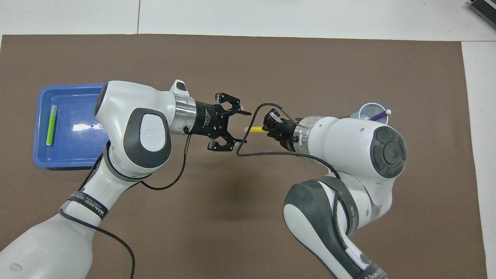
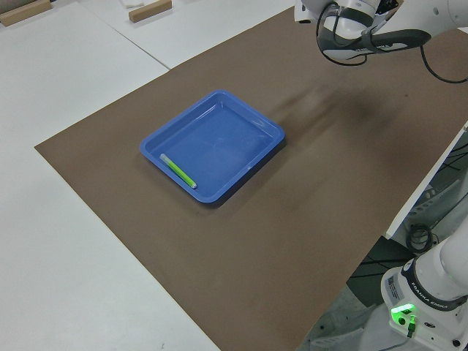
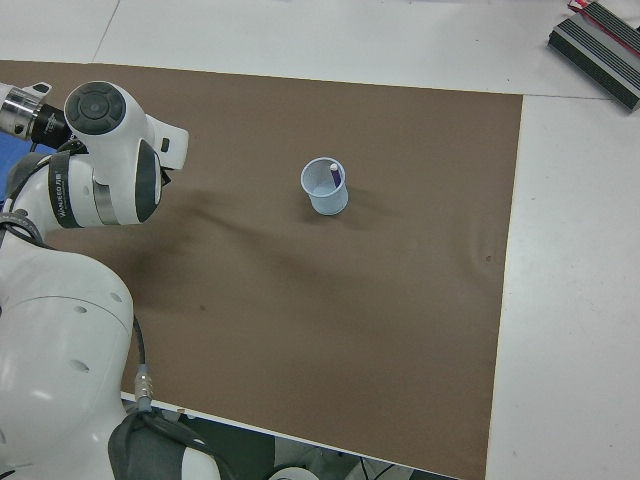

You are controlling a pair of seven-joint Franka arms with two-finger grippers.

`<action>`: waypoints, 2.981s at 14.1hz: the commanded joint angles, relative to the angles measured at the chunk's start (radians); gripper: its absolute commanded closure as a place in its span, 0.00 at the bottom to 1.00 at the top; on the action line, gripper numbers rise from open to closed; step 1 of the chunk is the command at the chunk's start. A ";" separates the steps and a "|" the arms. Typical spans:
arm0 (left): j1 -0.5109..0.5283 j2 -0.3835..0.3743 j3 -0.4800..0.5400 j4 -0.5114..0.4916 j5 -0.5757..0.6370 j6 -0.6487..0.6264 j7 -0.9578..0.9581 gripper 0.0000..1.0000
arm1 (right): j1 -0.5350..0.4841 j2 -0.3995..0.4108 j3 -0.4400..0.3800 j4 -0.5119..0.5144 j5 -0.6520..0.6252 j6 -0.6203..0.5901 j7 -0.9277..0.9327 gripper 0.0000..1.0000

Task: Transfer and insert pens with both arms
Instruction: 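Grasp the yellow pen with the right gripper and open the left gripper, then carry the yellow pen to the cup while the left gripper withdraws, then insert the yellow pen into the cup while the left gripper reaches the green pen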

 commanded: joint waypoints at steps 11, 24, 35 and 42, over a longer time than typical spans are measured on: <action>0.067 -0.100 0.026 0.008 0.616 -0.129 0.297 0.02 | -0.380 -0.151 0.004 0.058 -0.209 -0.534 -0.588 1.00; 0.357 -0.110 0.027 -0.018 1.037 -0.192 1.004 0.01 | -0.418 -0.076 0.011 0.149 -0.378 -0.441 -0.783 1.00; 0.434 -0.027 0.028 -0.015 1.123 -0.091 1.258 0.03 | -0.398 0.006 0.018 0.178 -0.400 -0.347 -0.790 1.00; 0.512 0.097 0.025 0.083 1.163 -0.072 1.342 0.04 | -0.380 0.062 0.016 0.161 -0.404 -0.280 -0.777 1.00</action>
